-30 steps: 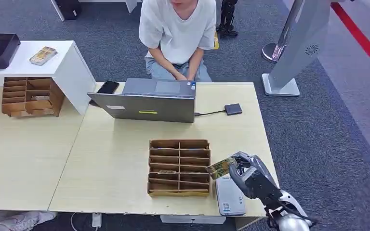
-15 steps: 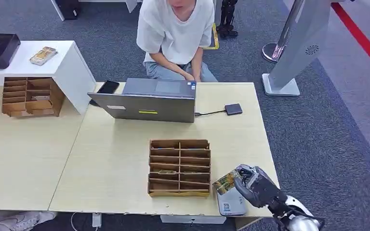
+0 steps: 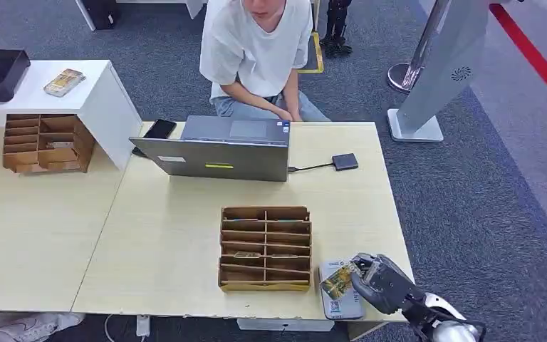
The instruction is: Pass the card to the sensor for recognition and then transmit it.
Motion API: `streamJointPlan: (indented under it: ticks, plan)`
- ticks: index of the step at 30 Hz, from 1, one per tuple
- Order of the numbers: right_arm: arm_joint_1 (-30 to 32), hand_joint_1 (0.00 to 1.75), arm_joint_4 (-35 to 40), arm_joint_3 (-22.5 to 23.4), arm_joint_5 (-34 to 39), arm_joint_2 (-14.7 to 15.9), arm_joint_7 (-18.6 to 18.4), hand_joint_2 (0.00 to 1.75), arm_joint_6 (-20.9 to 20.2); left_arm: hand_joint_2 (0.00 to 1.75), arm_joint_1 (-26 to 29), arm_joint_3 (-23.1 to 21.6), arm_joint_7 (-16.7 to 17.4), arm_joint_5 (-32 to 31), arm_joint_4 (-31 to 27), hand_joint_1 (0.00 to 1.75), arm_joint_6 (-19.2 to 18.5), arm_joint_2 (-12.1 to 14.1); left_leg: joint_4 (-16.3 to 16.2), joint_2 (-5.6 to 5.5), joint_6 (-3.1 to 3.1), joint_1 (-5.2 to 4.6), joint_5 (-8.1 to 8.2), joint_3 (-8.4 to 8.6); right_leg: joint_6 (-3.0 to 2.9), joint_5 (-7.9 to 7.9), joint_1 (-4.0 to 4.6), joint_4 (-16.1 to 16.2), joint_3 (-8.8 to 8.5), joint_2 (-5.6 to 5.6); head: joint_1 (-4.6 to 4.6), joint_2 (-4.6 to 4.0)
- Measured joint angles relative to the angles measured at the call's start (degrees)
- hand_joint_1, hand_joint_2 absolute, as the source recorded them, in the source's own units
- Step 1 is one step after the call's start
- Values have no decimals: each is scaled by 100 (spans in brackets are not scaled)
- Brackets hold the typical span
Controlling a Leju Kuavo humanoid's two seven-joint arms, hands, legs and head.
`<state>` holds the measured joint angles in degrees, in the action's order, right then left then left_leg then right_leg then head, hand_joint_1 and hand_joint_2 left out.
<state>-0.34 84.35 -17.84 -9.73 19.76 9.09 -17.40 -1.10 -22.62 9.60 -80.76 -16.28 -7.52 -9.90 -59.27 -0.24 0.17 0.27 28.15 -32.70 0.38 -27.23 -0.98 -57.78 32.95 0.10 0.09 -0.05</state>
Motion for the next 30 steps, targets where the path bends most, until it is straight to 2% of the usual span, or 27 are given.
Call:
streamJointPlan:
  ticks: [7,12,20,30]
  plan:
    - [-66,175,-85,-85,-11,28,-81,175,11,0,-2,-177,-15,-48,0,0,4,2,0,0,0,0,0,1,0,0,0,0,0,0,0,0]
    - [-100,175,-120,-138,-48,31,-159,175,59,0,4,-313,-50,-55,0,0,225,17,0,0,0,0,0,0,0,0,0,0,0,0,0,-2]
    - [-130,175,-190,-214,-116,31,-319,175,155,0,5,-520,-98,-76,0,0,234,24,0,-1,0,0,0,0,0,0,0,0,0,-1,0,-2]
    - [-148,175,-214,-245,-258,28,-540,175,282,0,15,-789,-131,-111,0,0,509,57,0,-2,0,0,0,-1,0,0,0,0,0,-2,0,0]
